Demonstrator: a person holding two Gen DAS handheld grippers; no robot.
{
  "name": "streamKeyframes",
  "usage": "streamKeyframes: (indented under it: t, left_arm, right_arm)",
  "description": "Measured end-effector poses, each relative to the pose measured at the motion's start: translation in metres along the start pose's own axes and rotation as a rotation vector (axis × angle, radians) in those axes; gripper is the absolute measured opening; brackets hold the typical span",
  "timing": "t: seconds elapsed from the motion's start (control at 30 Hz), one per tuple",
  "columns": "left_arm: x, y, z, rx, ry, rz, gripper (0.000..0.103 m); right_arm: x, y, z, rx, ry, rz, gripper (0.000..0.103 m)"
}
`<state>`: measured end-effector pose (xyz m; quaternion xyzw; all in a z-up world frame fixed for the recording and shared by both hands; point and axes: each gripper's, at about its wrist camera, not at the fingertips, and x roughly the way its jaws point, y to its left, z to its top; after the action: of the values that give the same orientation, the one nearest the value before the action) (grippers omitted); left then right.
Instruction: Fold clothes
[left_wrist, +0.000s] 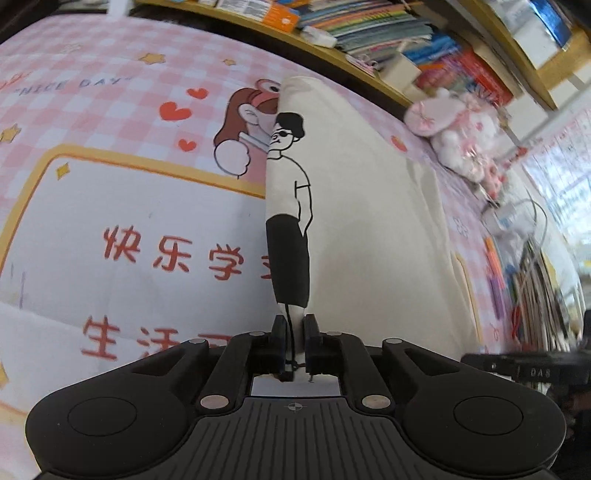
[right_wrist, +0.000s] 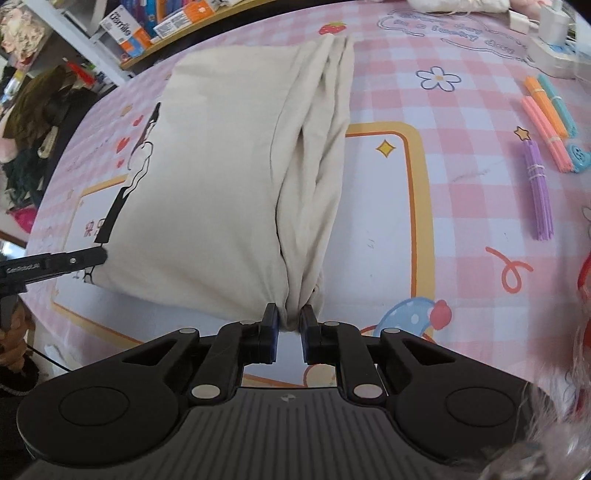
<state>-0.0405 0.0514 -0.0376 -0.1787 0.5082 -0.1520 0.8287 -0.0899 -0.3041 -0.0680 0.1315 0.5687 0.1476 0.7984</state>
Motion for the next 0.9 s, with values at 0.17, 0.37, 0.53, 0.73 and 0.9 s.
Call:
streamKeyframes:
  t: [0.17, 0.37, 0.53, 0.73, 0.9]
  left_arm:
    - [-0.011, 0.02, 0.025, 0.03, -0.068, 0.018, 0.031]
    - [0.004, 0.053, 0.086, -0.028, -0.176, -0.08, 0.034]
    - [0.04, 0.071, 0.141, -0.103, -0.191, -0.145, 0.034]
    - [0.098, 0.065, 0.188, -0.1, -0.117, -0.218, 0.034]
    - [0.136, 0.066, 0.211, -0.153, -0.096, -0.227, 0.034]
  right_arm:
    - [0.0, 0.001, 0.0, 0.071, -0.014, -0.039, 0.014]
    - [0.0, 0.004, -0.006, 0.16, -0.056, -0.082, 0.015]
    - [0.001, 0.015, -0.008, 0.179, -0.082, -0.163, 0.019]
    - [0.005, 0.024, -0.011, 0.201, -0.106, -0.244, 0.027]
    - [0.008, 0.029, -0.011, 0.224, -0.108, -0.277, 0.027]
